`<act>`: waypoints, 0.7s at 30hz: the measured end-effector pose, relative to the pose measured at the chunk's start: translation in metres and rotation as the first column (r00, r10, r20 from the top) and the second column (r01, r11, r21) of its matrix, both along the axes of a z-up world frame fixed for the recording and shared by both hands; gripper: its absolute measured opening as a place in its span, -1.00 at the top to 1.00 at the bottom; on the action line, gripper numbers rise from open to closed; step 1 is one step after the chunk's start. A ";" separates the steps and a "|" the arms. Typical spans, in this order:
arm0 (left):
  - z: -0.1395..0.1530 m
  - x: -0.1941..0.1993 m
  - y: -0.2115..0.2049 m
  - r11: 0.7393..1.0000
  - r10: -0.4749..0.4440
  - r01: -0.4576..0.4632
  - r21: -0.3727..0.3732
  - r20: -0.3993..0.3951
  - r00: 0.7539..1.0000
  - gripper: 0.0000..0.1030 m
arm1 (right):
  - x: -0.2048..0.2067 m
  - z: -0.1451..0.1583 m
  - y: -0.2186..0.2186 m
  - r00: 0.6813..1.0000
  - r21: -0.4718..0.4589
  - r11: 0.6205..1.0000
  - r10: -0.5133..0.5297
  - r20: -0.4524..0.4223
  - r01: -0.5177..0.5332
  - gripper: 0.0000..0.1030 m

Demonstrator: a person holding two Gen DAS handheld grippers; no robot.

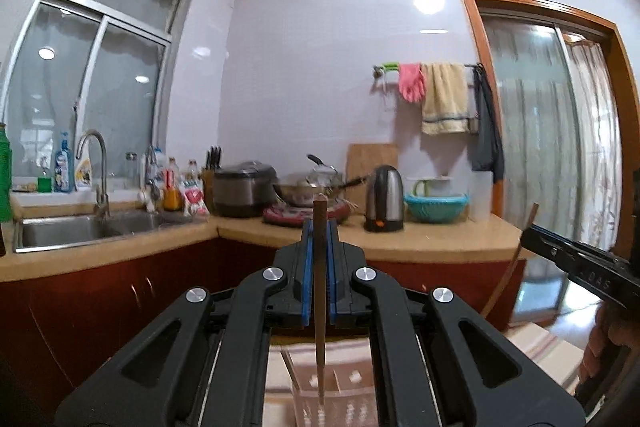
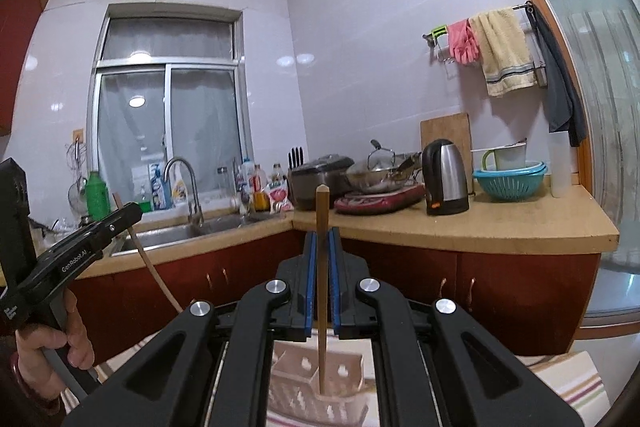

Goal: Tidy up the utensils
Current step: 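Carry both held chopsticks over the basket and lower them in, then open both tools to release the chopsticks into the basket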

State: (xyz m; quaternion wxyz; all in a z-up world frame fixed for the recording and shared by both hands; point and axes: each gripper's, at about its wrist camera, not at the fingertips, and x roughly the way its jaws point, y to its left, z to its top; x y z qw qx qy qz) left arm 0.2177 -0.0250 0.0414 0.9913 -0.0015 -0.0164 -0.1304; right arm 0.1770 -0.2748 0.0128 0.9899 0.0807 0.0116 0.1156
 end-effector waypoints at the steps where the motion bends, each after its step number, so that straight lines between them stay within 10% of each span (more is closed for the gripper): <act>1: -0.001 0.006 -0.001 1.000 0.007 -0.007 -0.010 0.005 1.000 0.88 | 0.006 -0.001 0.000 1.000 0.007 1.000 -0.001 0.004 0.001 0.87; 19: -0.081 0.090 -0.008 0.999 0.049 -0.046 0.017 -0.188 0.981 0.88 | 0.076 -0.079 0.009 0.986 0.027 1.000 -0.006 -0.166 0.010 0.87; 21: -0.087 0.086 -0.008 0.997 0.076 -0.072 0.027 -0.168 0.983 0.60 | 0.078 -0.085 0.010 0.982 0.021 1.000 -0.010 -0.188 0.014 0.85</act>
